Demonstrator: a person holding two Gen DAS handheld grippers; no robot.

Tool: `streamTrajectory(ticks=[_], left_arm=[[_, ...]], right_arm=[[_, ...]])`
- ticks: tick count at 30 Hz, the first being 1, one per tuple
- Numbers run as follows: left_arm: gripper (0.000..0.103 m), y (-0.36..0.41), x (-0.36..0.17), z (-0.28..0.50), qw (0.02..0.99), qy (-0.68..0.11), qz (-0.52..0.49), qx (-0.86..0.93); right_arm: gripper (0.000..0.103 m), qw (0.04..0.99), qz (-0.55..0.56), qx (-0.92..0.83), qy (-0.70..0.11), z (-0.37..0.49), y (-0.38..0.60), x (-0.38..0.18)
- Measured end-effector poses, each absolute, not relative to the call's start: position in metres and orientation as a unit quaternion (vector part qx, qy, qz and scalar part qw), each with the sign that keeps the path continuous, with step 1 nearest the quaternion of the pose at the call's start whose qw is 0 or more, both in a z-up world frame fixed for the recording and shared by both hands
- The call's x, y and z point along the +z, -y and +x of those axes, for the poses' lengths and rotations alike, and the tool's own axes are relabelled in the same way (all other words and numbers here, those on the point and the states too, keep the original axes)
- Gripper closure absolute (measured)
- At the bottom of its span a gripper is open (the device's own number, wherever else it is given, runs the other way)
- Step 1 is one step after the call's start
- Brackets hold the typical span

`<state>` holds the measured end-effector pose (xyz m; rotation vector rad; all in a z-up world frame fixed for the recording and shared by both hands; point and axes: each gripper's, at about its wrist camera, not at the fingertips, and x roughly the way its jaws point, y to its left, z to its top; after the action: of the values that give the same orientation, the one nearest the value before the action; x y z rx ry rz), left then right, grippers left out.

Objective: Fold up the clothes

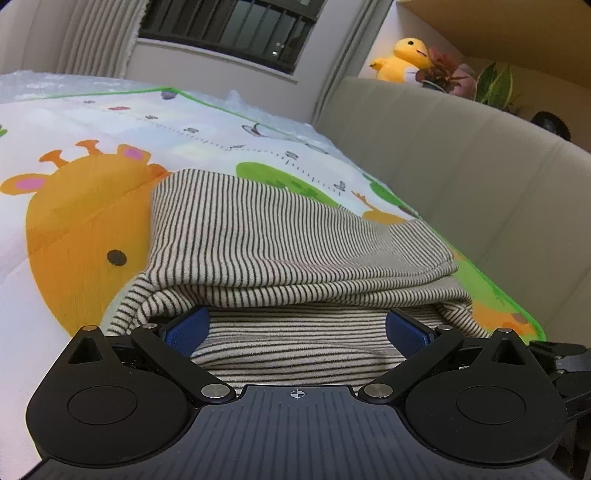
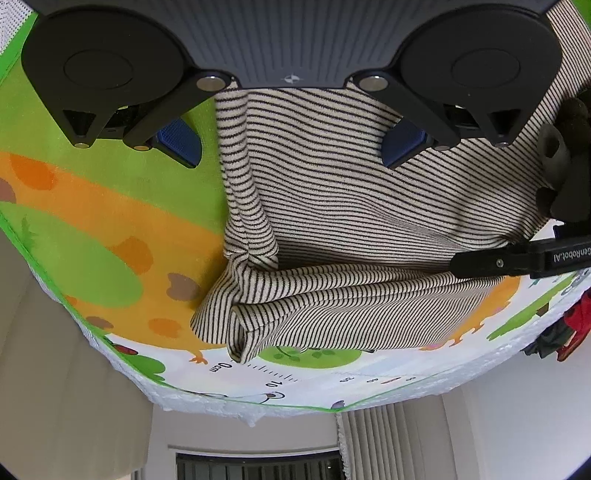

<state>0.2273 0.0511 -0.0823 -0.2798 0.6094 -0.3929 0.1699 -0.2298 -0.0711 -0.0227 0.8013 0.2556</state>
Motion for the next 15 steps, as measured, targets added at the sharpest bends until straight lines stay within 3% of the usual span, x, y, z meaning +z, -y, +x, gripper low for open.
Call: streamTrajectory(ticks=[8, 13, 14, 15], left_arm=[[0.000, -0.058, -0.083, 0.229, 0.921, -0.294, -0.159, -0.200], [0.000, -0.058, -0.084, 0.228, 0.921, -0.292, -0.163, -0.201], [0.000, -0.058, -0.084, 0.228, 0.921, -0.293, -0.162, -0.200], [0.000, -0.057, -0.083, 0.228, 0.922, -0.293, -0.159, -0.199]], right_arm=[[0.000, 0.898, 0.015, 0.125, -0.421, 0.183, 0.231, -0.054], [0.001, 0.945, 0.071, 0.128, -0.293, 0.186, 0.233, 0.003], [0.004, 0.950, 0.069, 0.124, -0.277, 0.194, 0.231, 0.010], [0.014, 0.954, 0.066, 0.120, -0.268, 0.203, 0.228, 0.014]])
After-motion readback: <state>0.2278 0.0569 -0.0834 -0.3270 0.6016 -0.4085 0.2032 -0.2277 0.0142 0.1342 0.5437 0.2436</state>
